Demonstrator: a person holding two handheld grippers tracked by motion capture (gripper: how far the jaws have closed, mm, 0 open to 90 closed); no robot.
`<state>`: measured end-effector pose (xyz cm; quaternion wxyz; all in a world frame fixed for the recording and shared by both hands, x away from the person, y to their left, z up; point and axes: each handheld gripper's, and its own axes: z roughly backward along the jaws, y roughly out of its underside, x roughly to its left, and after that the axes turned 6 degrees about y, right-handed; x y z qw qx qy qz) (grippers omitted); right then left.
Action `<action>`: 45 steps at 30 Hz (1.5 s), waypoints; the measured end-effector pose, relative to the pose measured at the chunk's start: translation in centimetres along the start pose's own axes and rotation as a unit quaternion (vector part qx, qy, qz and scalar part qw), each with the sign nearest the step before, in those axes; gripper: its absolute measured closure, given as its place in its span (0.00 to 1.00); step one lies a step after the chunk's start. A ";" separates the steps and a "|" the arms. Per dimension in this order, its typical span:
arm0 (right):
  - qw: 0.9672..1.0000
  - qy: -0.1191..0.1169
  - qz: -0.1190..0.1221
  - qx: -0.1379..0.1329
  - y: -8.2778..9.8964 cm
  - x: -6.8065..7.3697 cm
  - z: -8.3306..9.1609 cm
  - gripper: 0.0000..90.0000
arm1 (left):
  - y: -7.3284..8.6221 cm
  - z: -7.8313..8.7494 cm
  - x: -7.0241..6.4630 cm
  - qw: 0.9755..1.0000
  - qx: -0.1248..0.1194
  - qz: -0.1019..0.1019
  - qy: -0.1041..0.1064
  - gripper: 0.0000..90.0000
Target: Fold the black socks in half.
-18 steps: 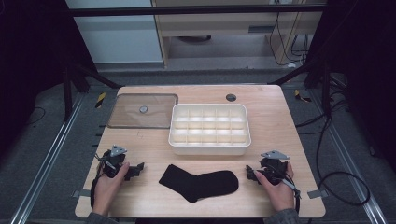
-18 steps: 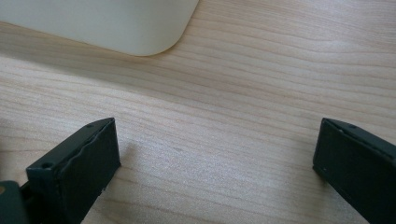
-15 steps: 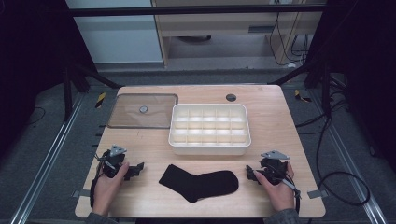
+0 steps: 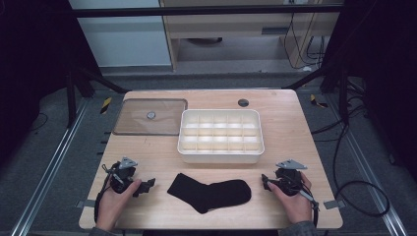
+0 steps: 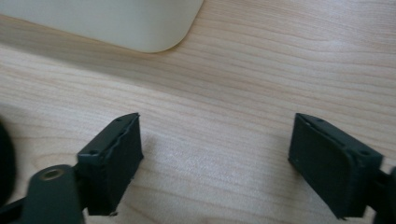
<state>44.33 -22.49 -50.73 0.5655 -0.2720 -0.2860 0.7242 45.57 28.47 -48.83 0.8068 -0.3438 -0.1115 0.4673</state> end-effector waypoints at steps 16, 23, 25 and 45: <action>0.989 -0.111 0.024 0.098 -2.4 -0.9 3.2 0.45 | -2.4 -0.2 -2.8 0.996 0.076 -0.033 0.042 0.13; 0.981 -0.139 0.044 0.124 -4.0 0.6 3.6 0.57 | -3.7 -0.2 -3.5 0.992 0.105 -0.032 0.061 0.15; 0.979 -0.151 0.057 0.126 -4.4 1.5 3.5 0.65 | -4.2 -0.1 -3.8 0.993 0.100 -0.033 0.061 0.17; 0.965 -0.147 0.130 0.177 -5.1 8.0 1.0 0.76 | -5.2 -0.4 -6.6 0.989 0.112 -0.059 0.074 0.27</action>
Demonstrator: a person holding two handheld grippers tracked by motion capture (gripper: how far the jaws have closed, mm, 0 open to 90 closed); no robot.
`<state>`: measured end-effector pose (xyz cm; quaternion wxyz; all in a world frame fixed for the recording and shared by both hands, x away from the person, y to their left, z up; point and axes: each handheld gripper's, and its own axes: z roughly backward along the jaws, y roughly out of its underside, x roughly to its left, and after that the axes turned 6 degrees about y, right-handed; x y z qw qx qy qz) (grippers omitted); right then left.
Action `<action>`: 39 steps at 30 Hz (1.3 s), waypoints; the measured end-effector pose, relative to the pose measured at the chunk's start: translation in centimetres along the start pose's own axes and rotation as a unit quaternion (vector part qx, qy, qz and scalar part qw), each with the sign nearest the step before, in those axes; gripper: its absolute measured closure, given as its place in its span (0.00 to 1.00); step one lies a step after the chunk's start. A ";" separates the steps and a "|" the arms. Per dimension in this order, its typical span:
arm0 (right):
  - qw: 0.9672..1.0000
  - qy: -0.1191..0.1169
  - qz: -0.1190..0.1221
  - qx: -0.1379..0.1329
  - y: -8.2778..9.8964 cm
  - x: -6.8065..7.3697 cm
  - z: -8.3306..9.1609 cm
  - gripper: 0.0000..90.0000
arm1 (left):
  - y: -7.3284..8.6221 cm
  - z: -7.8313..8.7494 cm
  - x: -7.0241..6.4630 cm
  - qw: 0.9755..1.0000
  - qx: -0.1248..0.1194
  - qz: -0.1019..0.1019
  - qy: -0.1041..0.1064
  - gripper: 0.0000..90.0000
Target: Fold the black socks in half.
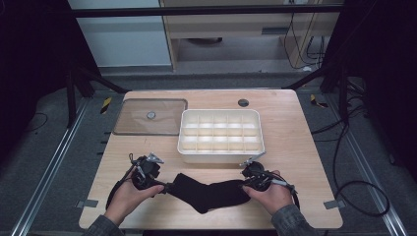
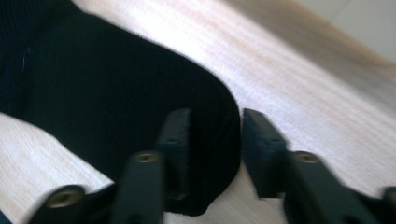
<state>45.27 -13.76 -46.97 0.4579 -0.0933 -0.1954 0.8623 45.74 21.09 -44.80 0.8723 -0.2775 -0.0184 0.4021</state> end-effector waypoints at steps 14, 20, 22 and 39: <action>1.000 -0.019 0.009 -0.011 0.9 0.1 1.1 0.93 | -1.1 -2.3 -1.2 0.998 0.051 -0.024 0.009 0.52; 0.999 -0.025 0.011 -0.019 1.0 0.1 1.4 0.92 | -1.1 -2.9 -1.4 0.997 0.068 -0.032 0.011 0.63; 0.999 -0.025 0.013 -0.018 1.1 0.2 1.4 0.92 | -1.0 -3.0 -1.5 0.996 0.075 -0.035 0.012 0.66; 0.999 -0.035 0.025 -0.017 0.8 0.4 1.7 0.95 | -0.6 -3.1 -1.4 0.997 0.069 -0.029 0.016 0.82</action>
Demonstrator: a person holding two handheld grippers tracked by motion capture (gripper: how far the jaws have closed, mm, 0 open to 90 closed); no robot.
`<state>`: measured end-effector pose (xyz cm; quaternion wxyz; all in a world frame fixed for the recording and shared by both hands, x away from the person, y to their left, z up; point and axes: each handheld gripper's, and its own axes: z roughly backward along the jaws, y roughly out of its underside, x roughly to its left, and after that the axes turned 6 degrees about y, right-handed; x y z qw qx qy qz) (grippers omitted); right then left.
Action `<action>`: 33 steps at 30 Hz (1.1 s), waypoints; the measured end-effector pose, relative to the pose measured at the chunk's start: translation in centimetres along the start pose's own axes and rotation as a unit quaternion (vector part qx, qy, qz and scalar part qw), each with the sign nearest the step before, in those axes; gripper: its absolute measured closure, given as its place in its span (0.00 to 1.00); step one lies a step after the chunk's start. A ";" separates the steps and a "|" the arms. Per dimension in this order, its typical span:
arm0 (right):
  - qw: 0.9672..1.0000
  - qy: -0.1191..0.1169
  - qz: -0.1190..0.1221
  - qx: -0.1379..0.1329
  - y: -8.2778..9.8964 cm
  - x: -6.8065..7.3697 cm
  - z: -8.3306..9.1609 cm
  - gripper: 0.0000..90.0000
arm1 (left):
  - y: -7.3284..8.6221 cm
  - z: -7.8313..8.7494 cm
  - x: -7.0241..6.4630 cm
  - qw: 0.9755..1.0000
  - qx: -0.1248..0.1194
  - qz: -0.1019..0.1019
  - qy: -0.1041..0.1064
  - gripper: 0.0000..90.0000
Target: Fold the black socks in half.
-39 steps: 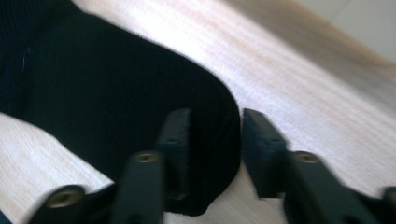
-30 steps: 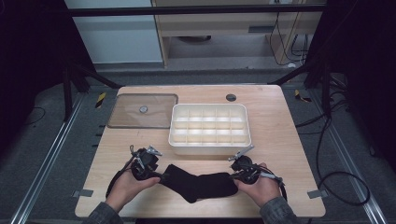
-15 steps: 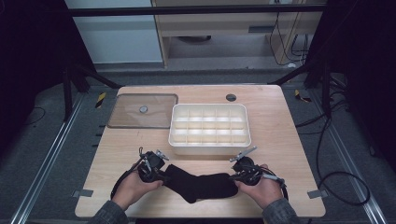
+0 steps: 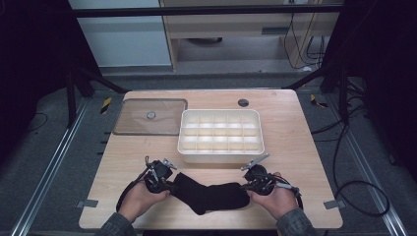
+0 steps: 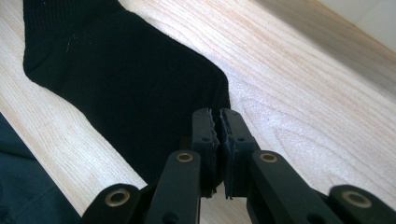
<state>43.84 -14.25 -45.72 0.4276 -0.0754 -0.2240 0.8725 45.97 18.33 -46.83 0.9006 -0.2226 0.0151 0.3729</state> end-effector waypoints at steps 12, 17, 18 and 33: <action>1.000 -0.007 -0.012 -0.007 -0.6 -0.6 0.1 0.96 | 0.2 1.4 0.8 1.000 -0.017 -0.002 0.014 0.87; 1.000 -0.004 -0.009 -0.002 -0.8 -0.3 -0.4 0.96 | 0.3 1.8 1.0 1.000 -0.017 -0.007 0.013 0.87; 1.000 -0.004 -0.011 -0.003 -0.8 -0.3 -0.4 0.96 | 0.2 1.9 1.0 1.000 -0.017 -0.009 0.012 0.87; 1.000 -0.015 -0.015 -0.017 -1.5 0.2 -0.6 0.96 | -0.2 4.2 1.4 0.999 -0.030 -0.019 0.006 0.87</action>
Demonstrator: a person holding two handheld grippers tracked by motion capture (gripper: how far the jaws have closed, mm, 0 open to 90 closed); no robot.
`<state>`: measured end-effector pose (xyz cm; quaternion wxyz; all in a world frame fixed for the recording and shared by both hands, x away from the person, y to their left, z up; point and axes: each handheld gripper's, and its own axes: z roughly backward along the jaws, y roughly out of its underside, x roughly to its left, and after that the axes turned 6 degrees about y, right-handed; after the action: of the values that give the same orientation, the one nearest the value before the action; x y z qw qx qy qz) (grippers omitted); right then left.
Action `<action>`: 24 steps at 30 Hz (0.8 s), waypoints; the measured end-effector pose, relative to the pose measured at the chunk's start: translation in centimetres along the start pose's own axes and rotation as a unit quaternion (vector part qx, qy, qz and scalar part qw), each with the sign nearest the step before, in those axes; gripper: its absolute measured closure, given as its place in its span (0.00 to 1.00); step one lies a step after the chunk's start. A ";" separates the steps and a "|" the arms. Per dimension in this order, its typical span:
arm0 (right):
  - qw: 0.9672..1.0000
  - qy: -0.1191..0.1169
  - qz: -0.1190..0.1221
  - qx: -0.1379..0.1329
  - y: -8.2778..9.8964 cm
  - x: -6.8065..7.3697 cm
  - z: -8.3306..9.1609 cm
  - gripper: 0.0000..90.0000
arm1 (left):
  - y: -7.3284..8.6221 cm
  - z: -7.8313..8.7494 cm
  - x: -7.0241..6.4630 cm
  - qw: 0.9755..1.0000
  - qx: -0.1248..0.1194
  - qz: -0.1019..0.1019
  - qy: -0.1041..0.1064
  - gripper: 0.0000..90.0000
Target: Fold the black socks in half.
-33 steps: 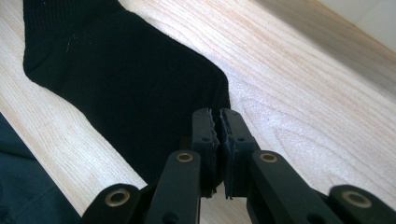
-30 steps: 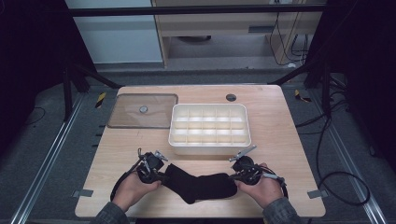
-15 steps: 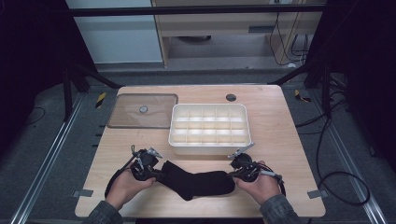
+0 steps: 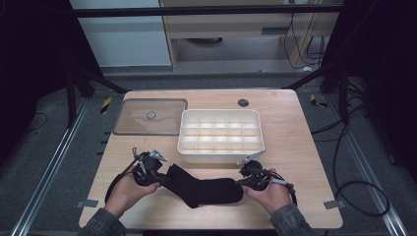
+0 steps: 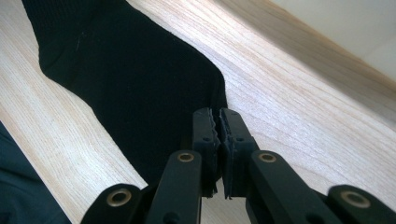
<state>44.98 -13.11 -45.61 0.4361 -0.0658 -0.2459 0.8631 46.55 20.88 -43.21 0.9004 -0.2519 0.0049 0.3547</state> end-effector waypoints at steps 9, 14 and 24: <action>1.000 -0.004 0.008 -0.005 -0.4 0.6 -0.3 0.95 | 0.3 0.5 0.5 1.000 -0.007 0.005 0.000 0.87; 1.000 -0.008 0.010 -0.007 -0.6 1.0 -0.5 0.95 | 0.5 0.7 0.7 1.000 -0.006 0.004 0.000 0.87; 1.000 -0.014 0.016 -0.007 -1.1 1.7 -0.8 0.95 | 0.6 1.8 1.1 1.000 -0.010 0.005 0.000 0.87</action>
<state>44.99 -10.91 -45.64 0.4187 -0.0611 -0.2572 0.8688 46.72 22.76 -42.10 0.8960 -0.2608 0.0025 0.3594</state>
